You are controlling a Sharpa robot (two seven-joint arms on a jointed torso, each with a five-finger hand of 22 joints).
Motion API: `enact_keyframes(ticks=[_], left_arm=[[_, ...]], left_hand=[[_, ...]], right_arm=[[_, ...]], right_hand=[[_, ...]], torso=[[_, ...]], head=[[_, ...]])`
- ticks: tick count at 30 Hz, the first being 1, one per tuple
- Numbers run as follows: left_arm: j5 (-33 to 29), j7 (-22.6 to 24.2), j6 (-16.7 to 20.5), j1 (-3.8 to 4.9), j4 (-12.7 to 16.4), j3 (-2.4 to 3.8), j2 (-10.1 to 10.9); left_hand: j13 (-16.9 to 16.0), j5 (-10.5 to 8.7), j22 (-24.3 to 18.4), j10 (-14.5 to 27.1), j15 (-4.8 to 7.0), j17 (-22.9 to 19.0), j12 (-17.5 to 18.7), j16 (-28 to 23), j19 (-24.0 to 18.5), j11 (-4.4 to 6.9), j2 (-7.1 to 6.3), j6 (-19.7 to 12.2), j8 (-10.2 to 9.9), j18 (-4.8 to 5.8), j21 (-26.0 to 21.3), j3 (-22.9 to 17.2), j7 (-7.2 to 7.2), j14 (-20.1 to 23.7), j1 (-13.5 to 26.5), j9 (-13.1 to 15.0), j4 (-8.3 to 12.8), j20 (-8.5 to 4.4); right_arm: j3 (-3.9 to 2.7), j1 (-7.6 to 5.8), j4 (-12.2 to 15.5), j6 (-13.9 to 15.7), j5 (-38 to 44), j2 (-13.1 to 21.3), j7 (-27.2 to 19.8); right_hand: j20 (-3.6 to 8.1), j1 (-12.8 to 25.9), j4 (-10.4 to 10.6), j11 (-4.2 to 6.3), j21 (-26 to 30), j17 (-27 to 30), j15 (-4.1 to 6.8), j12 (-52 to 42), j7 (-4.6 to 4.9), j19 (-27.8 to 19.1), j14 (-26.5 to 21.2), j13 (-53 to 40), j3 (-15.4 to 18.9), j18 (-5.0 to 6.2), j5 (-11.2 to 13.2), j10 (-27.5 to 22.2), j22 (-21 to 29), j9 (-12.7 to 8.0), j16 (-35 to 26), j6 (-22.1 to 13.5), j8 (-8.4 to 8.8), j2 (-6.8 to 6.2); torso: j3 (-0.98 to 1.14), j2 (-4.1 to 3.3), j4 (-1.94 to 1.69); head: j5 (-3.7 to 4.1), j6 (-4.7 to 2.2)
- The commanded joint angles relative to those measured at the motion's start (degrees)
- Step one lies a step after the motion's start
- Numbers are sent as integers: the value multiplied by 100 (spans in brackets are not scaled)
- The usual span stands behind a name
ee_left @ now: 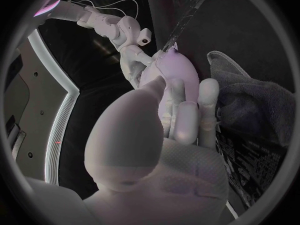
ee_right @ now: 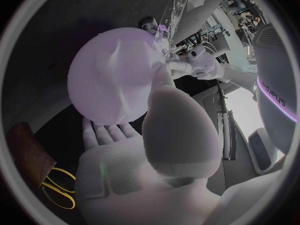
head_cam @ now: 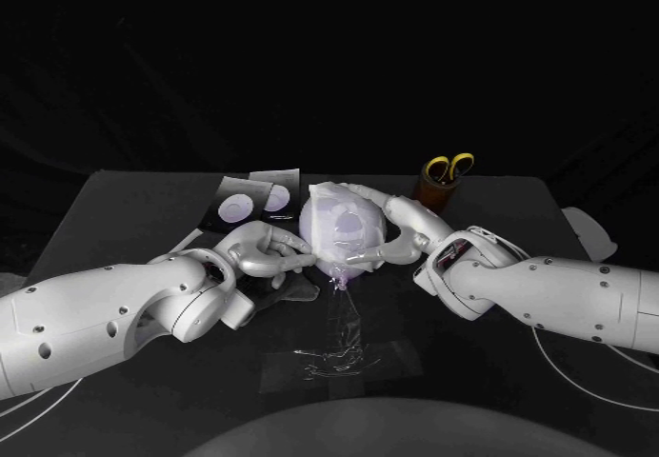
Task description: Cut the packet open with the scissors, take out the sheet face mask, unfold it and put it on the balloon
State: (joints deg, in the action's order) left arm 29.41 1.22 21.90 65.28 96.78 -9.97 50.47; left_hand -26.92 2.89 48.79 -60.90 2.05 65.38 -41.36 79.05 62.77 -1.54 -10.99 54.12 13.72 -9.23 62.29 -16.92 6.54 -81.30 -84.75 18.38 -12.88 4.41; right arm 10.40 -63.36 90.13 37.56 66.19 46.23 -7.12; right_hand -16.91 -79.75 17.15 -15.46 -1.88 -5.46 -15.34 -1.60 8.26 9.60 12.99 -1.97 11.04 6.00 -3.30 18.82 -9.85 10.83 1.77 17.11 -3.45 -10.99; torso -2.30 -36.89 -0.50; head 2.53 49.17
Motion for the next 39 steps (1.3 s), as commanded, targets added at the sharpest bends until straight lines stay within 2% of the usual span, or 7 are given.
enact_keyframes(ticks=[1,13,22,33,39], left_arm=[[-269,204,-119,1,29,6,-28],[-754,366,-141,1,45,6,-29],[-828,363,-231,1,59,6,-23],[-1032,340,-353,1,77,6,-30],[-1242,315,-389,1,82,6,-38]], left_hand=[[-260,2,121,151,7,91,-402,95,29,-1,27,29,-41,74,100,21,-43,-42,-81,-27,-31,-7],[-646,-11,587,231,32,473,-1119,359,241,61,64,150,-58,146,461,22,-53,-193,-181,-54,-59,-26],[-743,-10,719,223,62,547,-1330,414,299,100,88,414,66,166,562,32,-109,-224,-185,-9,-75,-37],[-802,-11,910,156,75,706,-1466,494,427,106,56,458,75,201,702,100,-116,-296,-96,-8,-137,-51],[-1120,-12,1051,-80,75,800,-1754,544,526,108,-19,510,88,229,805,236,-130,-346,40,-4,-224,-62]], right_arm=[[20,27,12,-208,25,-11,29],[20,28,12,-214,24,-12,31],[20,28,7,-217,23,-11,32],[20,28,4,-220,23,-15,33],[20,28,1,-221,23,-17,34]], right_hand=[[7,1,4,-7,-9,10,-8,-37,887,23,-37,-5,-31,-91,32,-37,8,7,-2,50,-14,36],[7,1,4,-7,-9,10,-8,-37,887,23,-37,-5,-31,-91,32,-37,8,7,-2,50,-14,36],[7,1,4,-7,-9,10,-8,-37,887,23,-37,-5,-31,-91,32,-37,8,7,-2,50,-14,36],[6,7,4,-10,-9,14,-13,-38,888,23,-43,-5,-30,-96,32,-41,13,13,-3,67,-18,34],[6,7,4,-10,-9,14,-13,-38,888,23,-43,-5,-30,-96,32,-41,13,13,-3,67,-18,34]], torso=[[-1,2,1],[-2,1,-1],[-2,2,-6],[0,1,-4],[-1,2,-4]], head=[[3,4],[11,7],[19,8],[25,4],[30,9]])
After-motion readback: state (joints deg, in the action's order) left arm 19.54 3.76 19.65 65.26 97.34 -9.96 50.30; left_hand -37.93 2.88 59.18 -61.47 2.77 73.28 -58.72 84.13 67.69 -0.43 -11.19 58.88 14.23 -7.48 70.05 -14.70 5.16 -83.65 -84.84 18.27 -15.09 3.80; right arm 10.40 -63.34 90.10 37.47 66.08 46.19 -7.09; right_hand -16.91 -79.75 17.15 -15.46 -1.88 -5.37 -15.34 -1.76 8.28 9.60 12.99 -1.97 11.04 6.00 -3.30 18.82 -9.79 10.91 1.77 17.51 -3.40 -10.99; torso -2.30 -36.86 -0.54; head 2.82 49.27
